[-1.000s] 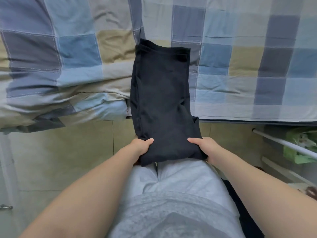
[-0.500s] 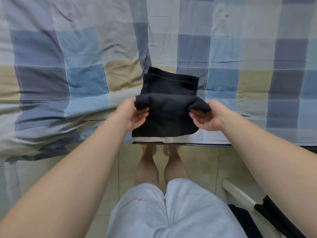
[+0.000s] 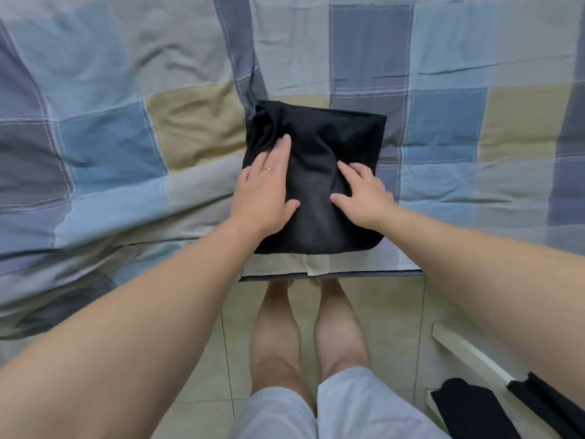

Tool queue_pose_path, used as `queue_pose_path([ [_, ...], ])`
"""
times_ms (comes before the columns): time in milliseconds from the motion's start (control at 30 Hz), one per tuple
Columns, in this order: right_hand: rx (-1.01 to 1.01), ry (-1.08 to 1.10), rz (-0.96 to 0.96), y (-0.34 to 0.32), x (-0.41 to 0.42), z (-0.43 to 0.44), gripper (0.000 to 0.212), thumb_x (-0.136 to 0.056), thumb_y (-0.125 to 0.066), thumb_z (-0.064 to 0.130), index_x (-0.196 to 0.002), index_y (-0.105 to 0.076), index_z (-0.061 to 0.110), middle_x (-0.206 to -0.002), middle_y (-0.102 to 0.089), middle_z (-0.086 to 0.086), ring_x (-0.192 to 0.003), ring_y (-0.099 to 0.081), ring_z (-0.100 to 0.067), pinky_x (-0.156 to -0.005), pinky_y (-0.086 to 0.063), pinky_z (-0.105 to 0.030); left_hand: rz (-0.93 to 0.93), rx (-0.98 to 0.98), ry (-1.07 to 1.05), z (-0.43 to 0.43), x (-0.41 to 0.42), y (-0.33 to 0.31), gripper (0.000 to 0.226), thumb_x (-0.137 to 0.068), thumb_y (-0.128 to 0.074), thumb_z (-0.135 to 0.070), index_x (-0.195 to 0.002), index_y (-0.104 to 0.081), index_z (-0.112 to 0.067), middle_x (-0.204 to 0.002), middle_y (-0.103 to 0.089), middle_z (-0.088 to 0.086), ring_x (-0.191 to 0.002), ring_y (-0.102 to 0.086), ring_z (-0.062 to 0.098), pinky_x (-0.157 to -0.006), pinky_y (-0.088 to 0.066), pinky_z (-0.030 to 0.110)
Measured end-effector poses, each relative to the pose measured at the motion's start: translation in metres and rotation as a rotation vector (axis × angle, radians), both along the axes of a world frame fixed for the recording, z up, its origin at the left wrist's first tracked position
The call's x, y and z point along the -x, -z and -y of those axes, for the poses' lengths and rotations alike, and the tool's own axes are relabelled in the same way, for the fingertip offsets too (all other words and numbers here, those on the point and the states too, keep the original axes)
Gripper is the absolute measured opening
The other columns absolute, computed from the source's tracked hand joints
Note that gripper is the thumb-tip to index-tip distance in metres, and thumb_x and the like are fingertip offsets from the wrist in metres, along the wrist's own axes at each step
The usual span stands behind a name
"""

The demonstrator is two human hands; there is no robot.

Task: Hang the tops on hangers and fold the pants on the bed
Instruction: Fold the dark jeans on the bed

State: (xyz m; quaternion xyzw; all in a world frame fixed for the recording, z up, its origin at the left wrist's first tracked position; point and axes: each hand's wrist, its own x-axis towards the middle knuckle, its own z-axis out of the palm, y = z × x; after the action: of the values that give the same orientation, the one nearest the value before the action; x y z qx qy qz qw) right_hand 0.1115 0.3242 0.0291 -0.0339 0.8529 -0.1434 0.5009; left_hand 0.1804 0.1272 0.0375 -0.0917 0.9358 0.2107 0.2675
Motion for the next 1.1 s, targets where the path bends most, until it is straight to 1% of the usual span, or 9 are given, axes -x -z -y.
queue_pose_path([
  [133, 0.005, -0.072, -0.041, 0.003, -0.015, -0.01, 0.076, -0.096, -0.053, 0.047, -0.159, -0.012, 0.038, -0.168, -0.003, 0.012, -0.153, -0.01, -0.024, -0.117, -0.023, -0.056, -0.08, 0.149, 0.121, -0.006, -0.024, -0.001, 0.107, -0.084, -0.074, -0.042, -0.16, 0.001, -0.031, -0.169, 0.0, 0.002, -0.154, -0.008, 0.028, -0.12, -0.019, 0.044],
  [300, 0.006, 0.266, -0.147, 0.0, -0.005, -0.026, 0.086, -0.09, -0.061, 0.048, -0.159, -0.012, 0.032, -0.166, -0.017, 0.002, -0.149, -0.021, -0.028, -0.117, -0.026, -0.054, 0.008, 0.114, -0.24, -0.003, -0.027, -0.016, 0.116, -0.08, -0.079, -0.043, -0.16, 0.002, -0.026, -0.169, 0.001, 0.005, -0.15, -0.018, 0.034, -0.118, -0.028, 0.048],
  [367, 0.017, 0.398, -0.054, 0.007, 0.0, -0.039, 0.096, -0.087, -0.067, 0.05, -0.16, -0.008, 0.029, -0.165, -0.02, 0.001, -0.151, -0.022, -0.026, -0.12, -0.024, -0.052, 0.066, -0.009, -0.424, 0.003, -0.021, -0.014, 0.118, -0.08, -0.08, -0.044, -0.161, 0.003, -0.022, -0.168, -0.008, 0.004, -0.149, -0.023, 0.031, -0.119, -0.028, 0.046],
  [433, 0.063, 0.489, 0.074, 0.013, 0.003, -0.049, 0.1, -0.085, -0.072, 0.047, -0.16, -0.008, 0.027, -0.16, -0.034, 0.001, -0.146, -0.034, -0.024, -0.119, -0.03, -0.049, 0.08, -0.076, -0.543, 0.007, -0.011, -0.008, 0.119, -0.078, -0.08, -0.048, -0.161, 0.001, -0.021, -0.164, -0.023, 0.003, -0.146, -0.027, 0.03, -0.119, -0.028, 0.045],
  [533, 0.181, 0.617, 0.18, 0.024, 0.005, -0.056, 0.086, -0.083, -0.079, 0.037, -0.151, -0.029, 0.023, -0.138, -0.056, 0.006, -0.126, -0.056, -0.019, -0.109, -0.044, -0.039, 0.128, -0.225, -0.782, 0.008, 0.009, 0.002, 0.12, -0.071, -0.082, -0.053, -0.16, -0.007, -0.024, -0.16, -0.032, 0.003, -0.145, -0.034, 0.025, -0.117, -0.032, 0.046],
  [633, 0.234, 0.744, 0.281, 0.03, 0.007, -0.052, 0.077, -0.082, -0.081, 0.036, -0.145, -0.04, 0.024, -0.127, -0.061, 0.01, -0.109, -0.062, -0.009, -0.087, -0.048, -0.027, 0.216, -0.339, -0.957, 0.014, 0.028, 0.01, 0.106, -0.064, -0.083, -0.058, -0.149, -0.033, -0.018, -0.145, -0.048, 0.0, -0.13, -0.052, 0.024, -0.11, -0.043, 0.046],
  [700, 0.231, 0.825, 0.336, 0.029, 0.007, -0.049, 0.071, -0.081, -0.081, 0.038, -0.141, -0.044, 0.025, -0.123, -0.065, 0.01, -0.104, -0.064, -0.008, -0.078, -0.048, -0.026, 0.276, -0.346, -0.965, 0.019, 0.035, 0.01, 0.095, -0.065, -0.082, -0.061, -0.14, -0.041, -0.018, -0.135, -0.055, -0.002, -0.12, -0.058, 0.024, -0.104, -0.048, 0.046],
  [867, 0.227, 0.866, 0.451, 0.02, 0.013, -0.054, 0.063, -0.078, -0.081, 0.045, -0.132, -0.057, 0.025, -0.116, -0.073, 0.007, -0.103, -0.071, -0.015, -0.081, -0.052, -0.031, 0.331, -0.317, -0.892, 0.023, 0.037, 0.007, 0.081, -0.073, -0.078, -0.061, -0.134, -0.048, -0.017, -0.128, -0.061, -0.002, -0.114, -0.061, 0.025, -0.101, -0.049, 0.044],
  [1100, 0.127, 0.901, 0.68, -0.023, 0.0, -0.068, 0.03, -0.081, -0.076, 0.041, -0.1, -0.076, 0.018, -0.101, -0.078, -0.005, -0.081, -0.077, -0.022, -0.076, -0.054, -0.033, 0.469, -0.38, -0.95, 0.006, 0.004, -0.023, 0.08, -0.073, -0.079, -0.061, -0.133, -0.056, -0.013, -0.124, -0.065, 0.004, -0.105, -0.065, 0.029, -0.093, -0.053, 0.042],
])
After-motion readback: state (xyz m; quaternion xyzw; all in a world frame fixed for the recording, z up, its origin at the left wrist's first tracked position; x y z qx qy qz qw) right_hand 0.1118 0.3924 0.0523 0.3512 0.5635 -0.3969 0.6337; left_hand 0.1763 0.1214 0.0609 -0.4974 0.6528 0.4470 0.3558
